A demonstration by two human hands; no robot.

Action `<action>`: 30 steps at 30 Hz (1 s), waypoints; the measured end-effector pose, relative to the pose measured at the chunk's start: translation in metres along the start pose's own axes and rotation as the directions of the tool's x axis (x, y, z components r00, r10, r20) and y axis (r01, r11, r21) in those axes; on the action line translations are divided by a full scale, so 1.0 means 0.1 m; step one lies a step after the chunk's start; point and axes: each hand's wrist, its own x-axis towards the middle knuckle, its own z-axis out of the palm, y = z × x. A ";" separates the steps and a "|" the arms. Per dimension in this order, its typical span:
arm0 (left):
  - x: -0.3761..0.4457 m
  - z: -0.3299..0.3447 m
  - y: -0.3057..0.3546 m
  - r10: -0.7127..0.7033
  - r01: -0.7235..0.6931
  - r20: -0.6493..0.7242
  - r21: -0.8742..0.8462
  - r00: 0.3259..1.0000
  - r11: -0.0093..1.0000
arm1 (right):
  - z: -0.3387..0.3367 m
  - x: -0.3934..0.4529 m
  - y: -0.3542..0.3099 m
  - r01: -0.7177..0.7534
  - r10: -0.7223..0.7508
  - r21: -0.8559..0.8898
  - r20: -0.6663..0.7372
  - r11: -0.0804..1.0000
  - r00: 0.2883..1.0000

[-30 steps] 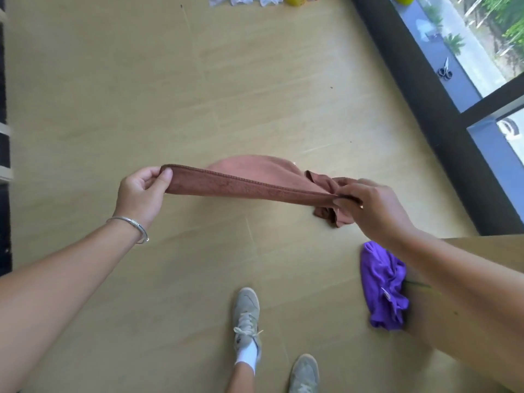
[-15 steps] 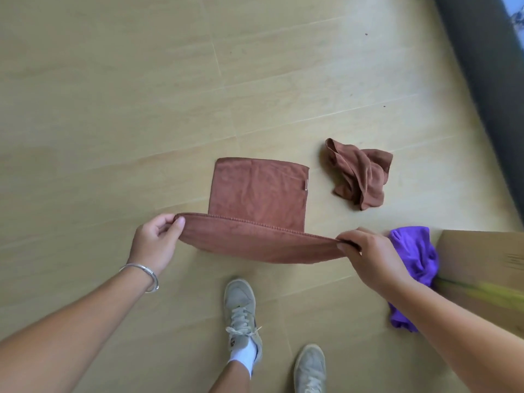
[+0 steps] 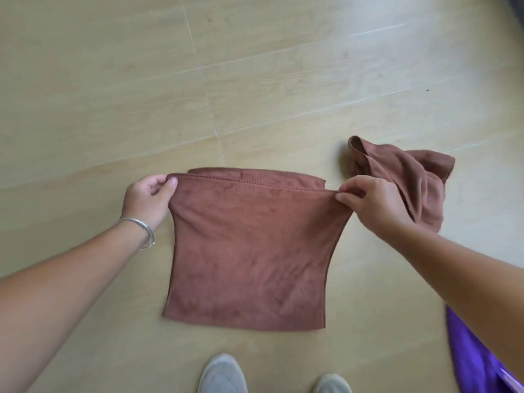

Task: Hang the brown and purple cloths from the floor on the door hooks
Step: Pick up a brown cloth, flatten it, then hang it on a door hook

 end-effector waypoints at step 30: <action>-0.17 0.49 -0.69 0.522 -0.867 0.695 0.439 0.494 0.236 | 1.05 0.41 0.64 0.664 -0.675 -0.319 0.092 0.677 0.732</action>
